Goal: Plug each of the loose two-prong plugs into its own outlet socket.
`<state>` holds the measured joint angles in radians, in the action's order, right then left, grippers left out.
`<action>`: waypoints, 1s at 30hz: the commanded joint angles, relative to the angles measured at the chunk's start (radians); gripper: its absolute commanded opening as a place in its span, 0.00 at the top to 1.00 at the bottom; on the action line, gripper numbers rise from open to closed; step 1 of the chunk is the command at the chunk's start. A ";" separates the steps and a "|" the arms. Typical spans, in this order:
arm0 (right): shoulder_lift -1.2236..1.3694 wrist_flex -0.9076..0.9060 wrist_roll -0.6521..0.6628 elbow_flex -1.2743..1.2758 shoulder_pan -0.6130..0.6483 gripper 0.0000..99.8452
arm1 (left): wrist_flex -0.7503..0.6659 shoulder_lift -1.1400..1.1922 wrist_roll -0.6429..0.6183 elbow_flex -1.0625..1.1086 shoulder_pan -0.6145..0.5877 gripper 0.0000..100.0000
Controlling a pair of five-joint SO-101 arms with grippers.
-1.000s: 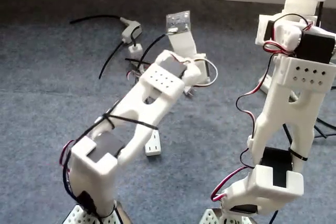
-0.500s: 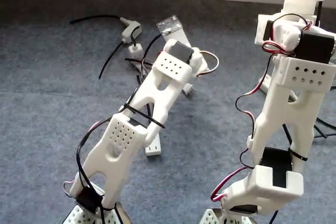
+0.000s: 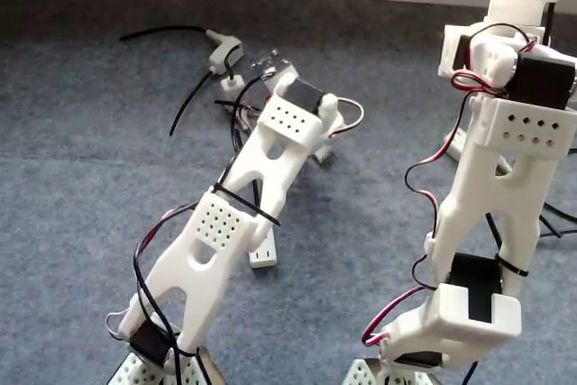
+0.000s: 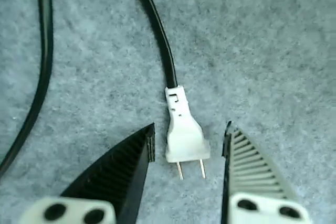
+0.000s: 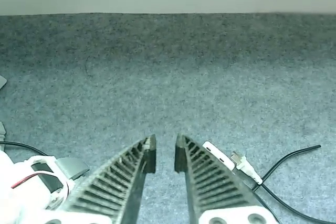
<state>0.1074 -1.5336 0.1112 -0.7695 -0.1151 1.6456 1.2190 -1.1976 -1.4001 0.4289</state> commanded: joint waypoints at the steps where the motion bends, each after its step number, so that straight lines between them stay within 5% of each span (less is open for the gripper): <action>1: -0.016 0.015 -0.005 -0.036 -0.007 0.92 | 0.000 0.013 -0.012 -0.079 -0.035 0.78; 20: -0.016 0.015 -0.005 -0.036 -0.007 0.92 | -0.021 0.085 -0.015 -0.156 -0.005 0.78; 30: -0.016 0.015 -0.005 -0.036 -0.008 0.92 | -0.018 0.088 -0.008 -0.153 -0.005 0.97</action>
<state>0.1074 -1.5336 0.1112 -0.7695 -0.1135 1.6333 1.3218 -1.2037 -1.5198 0.4058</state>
